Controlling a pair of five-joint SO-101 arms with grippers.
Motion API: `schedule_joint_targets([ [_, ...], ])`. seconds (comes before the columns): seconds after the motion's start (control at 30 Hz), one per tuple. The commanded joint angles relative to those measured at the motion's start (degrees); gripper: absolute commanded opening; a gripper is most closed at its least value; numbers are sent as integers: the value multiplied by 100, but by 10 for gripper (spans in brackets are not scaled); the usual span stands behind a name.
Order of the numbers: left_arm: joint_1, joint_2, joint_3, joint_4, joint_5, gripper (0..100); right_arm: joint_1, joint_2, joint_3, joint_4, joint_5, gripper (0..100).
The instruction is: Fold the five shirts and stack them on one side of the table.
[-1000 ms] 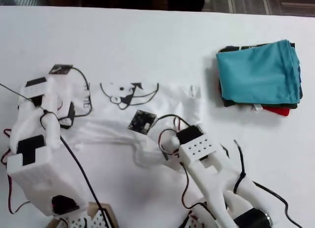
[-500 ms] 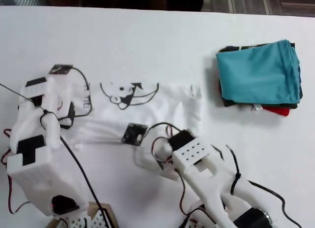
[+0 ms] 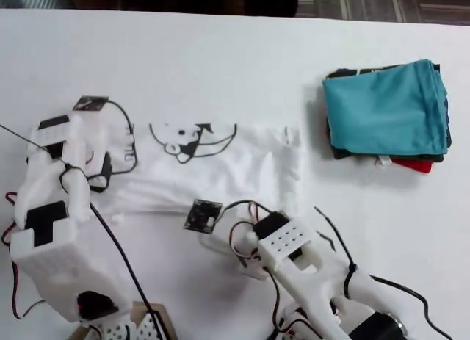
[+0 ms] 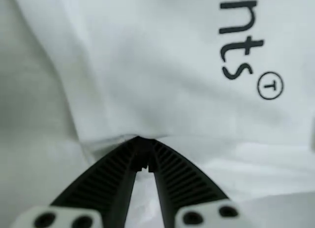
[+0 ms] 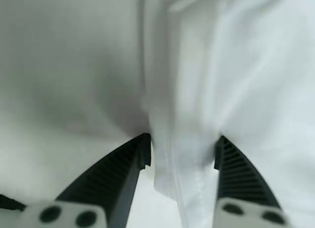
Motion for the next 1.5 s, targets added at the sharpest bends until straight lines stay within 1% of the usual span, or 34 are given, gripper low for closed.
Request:
schedule_joint_targets([
  [0.0, -158, 26, -66, -246, -9, 26, 4, 66, 18, -110, 35, 209],
  [0.07, -158, 26, -57, -246, -9, 26, 40, 66, -9, -145, 35, 161],
  [0.17, -158, 26, -57, -246, -9, 26, 321, 66, -105, -365, 35, 17],
  [0.2, -158, 26, -57, -246, -9, 26, 479, 66, -158, -453, 35, 16],
  [0.27, -158, 26, -57, -246, -9, 26, 813, 66, -308, -497, 35, 47],
  [0.33, -158, 26, -57, -246, -9, 26, 1103, 66, -519, -462, 44, 40],
  [0.4, -158, 26, -57, -246, -9, 26, 1279, 40, -712, -312, 273, 21],
  [0.5, -158, 26, -57, -246, -9, 26, 1332, 13, -1073, 101, 607, 20],
  [0.6, -158, 26, -57, -246, -9, 26, 1314, 40, -1538, 453, 774, 20],
  [0.83, -158, 26, -57, -246, -9, 26, 1341, 198, -2673, 505, 800, 20],
  [1.0, -158, 26, -57, -246, -9, 26, 1464, 1358, -3508, 462, 809, 20],
  [1.1, -158, 26, -57, -246, -9, 26, 1745, 2246, -4290, 374, 809, 20],
  [1.27, -158, 26, -57, -246, -9, 26, 2097, 3310, -5538, 558, 809, 22],
  [1.47, -158, 26, -57, -246, -9, 26, 2167, 4215, -6242, 585, 765, 26],
])
